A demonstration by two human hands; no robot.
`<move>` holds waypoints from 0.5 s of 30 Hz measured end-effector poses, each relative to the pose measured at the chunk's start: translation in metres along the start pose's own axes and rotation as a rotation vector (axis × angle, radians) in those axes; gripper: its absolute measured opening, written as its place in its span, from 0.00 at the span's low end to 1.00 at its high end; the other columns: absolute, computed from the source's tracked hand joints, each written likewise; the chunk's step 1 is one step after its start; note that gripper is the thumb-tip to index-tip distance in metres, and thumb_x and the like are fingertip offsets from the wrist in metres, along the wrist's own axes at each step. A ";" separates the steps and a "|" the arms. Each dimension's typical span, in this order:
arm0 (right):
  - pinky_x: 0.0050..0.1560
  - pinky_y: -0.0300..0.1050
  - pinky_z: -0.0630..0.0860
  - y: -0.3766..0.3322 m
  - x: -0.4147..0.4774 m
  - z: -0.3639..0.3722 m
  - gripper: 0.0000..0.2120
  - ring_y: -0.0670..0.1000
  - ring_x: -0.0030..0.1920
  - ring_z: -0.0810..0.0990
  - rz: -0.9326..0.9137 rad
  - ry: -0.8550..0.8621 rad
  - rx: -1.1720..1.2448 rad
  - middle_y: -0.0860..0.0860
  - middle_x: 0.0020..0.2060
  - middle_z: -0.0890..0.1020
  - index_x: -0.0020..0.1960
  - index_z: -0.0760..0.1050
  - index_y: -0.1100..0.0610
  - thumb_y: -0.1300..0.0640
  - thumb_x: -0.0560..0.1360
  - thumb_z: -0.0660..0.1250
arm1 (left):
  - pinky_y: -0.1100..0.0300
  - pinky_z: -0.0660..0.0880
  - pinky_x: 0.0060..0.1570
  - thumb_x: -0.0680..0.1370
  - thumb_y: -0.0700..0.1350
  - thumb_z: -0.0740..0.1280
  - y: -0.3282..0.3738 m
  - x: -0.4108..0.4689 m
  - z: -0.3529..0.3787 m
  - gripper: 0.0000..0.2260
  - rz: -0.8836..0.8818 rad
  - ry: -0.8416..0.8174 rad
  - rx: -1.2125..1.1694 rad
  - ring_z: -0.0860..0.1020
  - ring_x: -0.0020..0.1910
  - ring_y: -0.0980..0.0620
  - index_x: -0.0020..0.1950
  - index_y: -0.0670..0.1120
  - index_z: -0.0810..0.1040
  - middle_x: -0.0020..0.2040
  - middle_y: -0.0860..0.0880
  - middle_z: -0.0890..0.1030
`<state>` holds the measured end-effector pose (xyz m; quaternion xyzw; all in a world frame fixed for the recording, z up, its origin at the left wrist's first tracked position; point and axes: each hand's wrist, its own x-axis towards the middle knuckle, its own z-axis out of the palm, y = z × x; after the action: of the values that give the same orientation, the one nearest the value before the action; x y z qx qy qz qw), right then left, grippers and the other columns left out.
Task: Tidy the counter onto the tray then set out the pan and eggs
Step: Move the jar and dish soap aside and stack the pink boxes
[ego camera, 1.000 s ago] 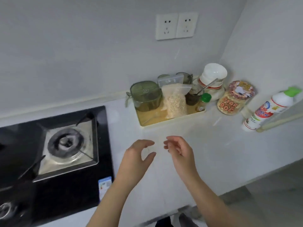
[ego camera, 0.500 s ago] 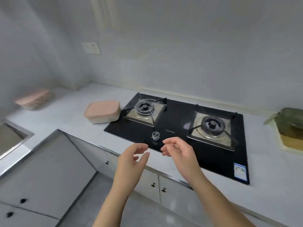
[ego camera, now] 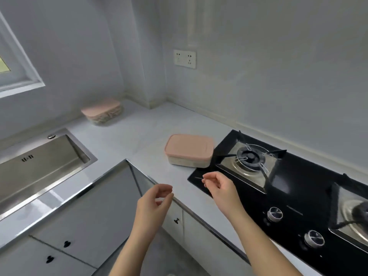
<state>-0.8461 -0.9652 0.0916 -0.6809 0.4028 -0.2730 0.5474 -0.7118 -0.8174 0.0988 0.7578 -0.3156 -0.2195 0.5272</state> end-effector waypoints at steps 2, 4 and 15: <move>0.54 0.36 0.74 0.001 0.053 0.022 0.08 0.42 0.53 0.78 0.044 0.032 -0.073 0.44 0.50 0.81 0.54 0.77 0.51 0.60 0.78 0.63 | 0.72 0.73 0.41 0.76 0.42 0.68 -0.011 0.051 -0.013 0.07 -0.019 -0.030 0.041 0.78 0.45 0.64 0.49 0.54 0.80 0.46 0.57 0.83; 0.54 0.38 0.70 -0.001 0.094 0.035 0.11 0.46 0.58 0.76 0.075 0.054 -0.141 0.47 0.56 0.78 0.60 0.74 0.52 0.60 0.78 0.62 | 0.73 0.71 0.41 0.76 0.42 0.68 -0.017 0.094 -0.019 0.06 -0.018 -0.053 0.087 0.78 0.46 0.66 0.49 0.53 0.80 0.48 0.58 0.82; 0.62 0.49 0.69 0.011 0.234 0.065 0.25 0.58 0.67 0.69 0.380 0.263 -0.487 0.58 0.68 0.69 0.71 0.64 0.60 0.60 0.75 0.63 | 0.58 0.70 0.61 0.78 0.47 0.65 -0.059 0.284 0.004 0.17 -0.113 -0.317 0.209 0.71 0.66 0.50 0.67 0.49 0.72 0.68 0.49 0.71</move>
<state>-0.6730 -1.1306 0.0481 -0.6632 0.6432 -0.1472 0.3533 -0.5004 -1.0071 0.0418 0.7807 -0.3729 -0.3314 0.3764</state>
